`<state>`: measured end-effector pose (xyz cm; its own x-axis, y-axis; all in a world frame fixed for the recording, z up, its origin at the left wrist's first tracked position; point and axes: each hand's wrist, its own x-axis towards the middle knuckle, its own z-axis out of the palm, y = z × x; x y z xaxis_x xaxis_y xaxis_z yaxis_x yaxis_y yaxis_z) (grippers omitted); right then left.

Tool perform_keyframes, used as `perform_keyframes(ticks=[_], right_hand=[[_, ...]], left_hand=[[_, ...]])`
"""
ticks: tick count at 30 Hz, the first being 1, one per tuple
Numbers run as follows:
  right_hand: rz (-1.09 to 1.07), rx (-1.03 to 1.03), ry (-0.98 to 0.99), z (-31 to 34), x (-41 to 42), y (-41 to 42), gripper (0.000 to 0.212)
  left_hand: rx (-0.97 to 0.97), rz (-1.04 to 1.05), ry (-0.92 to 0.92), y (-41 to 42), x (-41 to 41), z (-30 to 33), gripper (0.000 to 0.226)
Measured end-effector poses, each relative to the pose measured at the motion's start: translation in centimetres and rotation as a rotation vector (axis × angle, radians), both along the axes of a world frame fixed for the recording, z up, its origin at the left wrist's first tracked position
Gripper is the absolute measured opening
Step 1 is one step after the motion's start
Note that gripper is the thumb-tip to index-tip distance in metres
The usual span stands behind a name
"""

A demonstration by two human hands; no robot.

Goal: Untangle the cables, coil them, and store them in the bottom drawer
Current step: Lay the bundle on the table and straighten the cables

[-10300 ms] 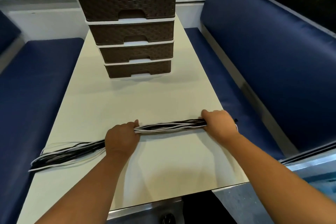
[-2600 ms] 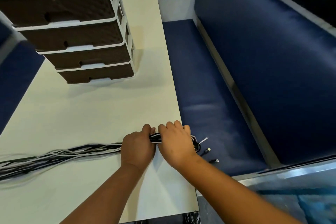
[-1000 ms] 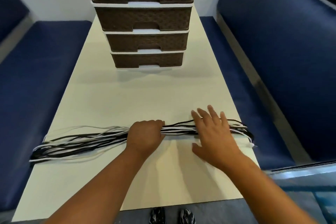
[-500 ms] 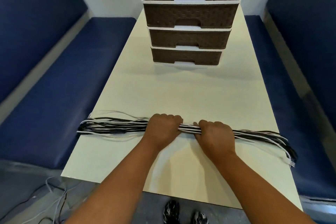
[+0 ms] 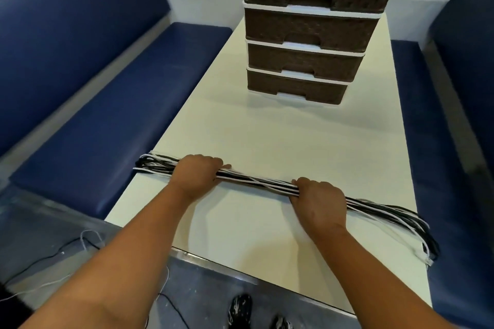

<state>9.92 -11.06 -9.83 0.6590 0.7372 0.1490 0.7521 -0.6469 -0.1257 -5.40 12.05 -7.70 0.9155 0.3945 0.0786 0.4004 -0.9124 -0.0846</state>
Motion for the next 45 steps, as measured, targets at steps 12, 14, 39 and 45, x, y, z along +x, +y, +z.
perform_keyframes(ticks=[12,14,39,45], right_hand=[[0.16,-0.017,0.16,2.1,-0.1,-1.7,0.063],[0.147,0.084,0.149,3.0,-1.5,-0.4,0.058],[-0.237,-0.142,0.799,10.2,-0.8,7.2,0.065],[-0.363,-0.064,0.763,11.2,1.5,1.7,0.06]], left_hand=[[-0.051,-0.018,-0.157,0.6,-0.2,-1.8,0.017],[-0.05,-0.053,-0.217,0.9,-0.2,-1.9,0.017],[-0.101,-0.157,-0.227,2.1,-0.1,-3.3,0.007],[-0.132,-0.162,-0.188,2.2,0.0,-3.6,0.032]])
